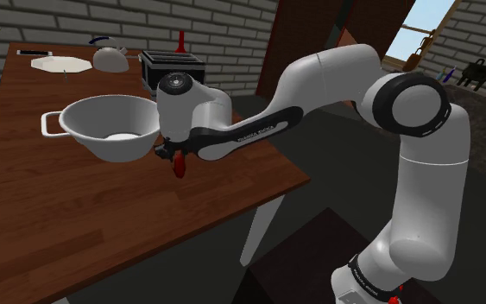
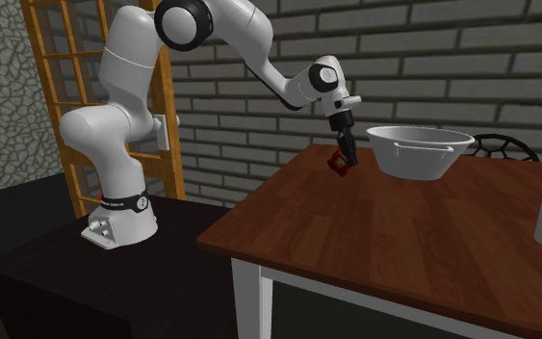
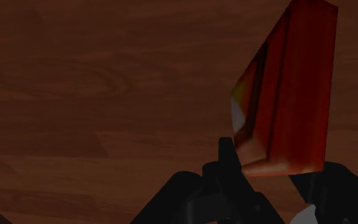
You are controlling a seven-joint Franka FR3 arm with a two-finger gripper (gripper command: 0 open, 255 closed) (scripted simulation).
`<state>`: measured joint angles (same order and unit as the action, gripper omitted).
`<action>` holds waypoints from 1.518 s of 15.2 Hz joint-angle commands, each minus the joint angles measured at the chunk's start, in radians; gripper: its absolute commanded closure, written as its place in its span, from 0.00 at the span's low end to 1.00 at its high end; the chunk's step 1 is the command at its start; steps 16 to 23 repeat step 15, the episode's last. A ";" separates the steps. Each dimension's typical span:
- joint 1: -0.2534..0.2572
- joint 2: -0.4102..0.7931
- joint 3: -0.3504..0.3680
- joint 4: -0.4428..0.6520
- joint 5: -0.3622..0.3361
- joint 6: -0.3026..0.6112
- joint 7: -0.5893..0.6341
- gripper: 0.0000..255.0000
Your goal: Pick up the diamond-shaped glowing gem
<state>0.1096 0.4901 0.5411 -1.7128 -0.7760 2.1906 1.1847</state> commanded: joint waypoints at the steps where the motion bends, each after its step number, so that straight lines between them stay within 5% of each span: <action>1: -0.004 -0.013 0.007 0.004 0.013 -0.014 -0.012 1.00; 13: -0.019 -0.078 0.040 0.068 0.087 -0.116 -0.093 1.00; 23: -0.019 -0.079 0.040 0.069 0.088 -0.118 -0.094 1.00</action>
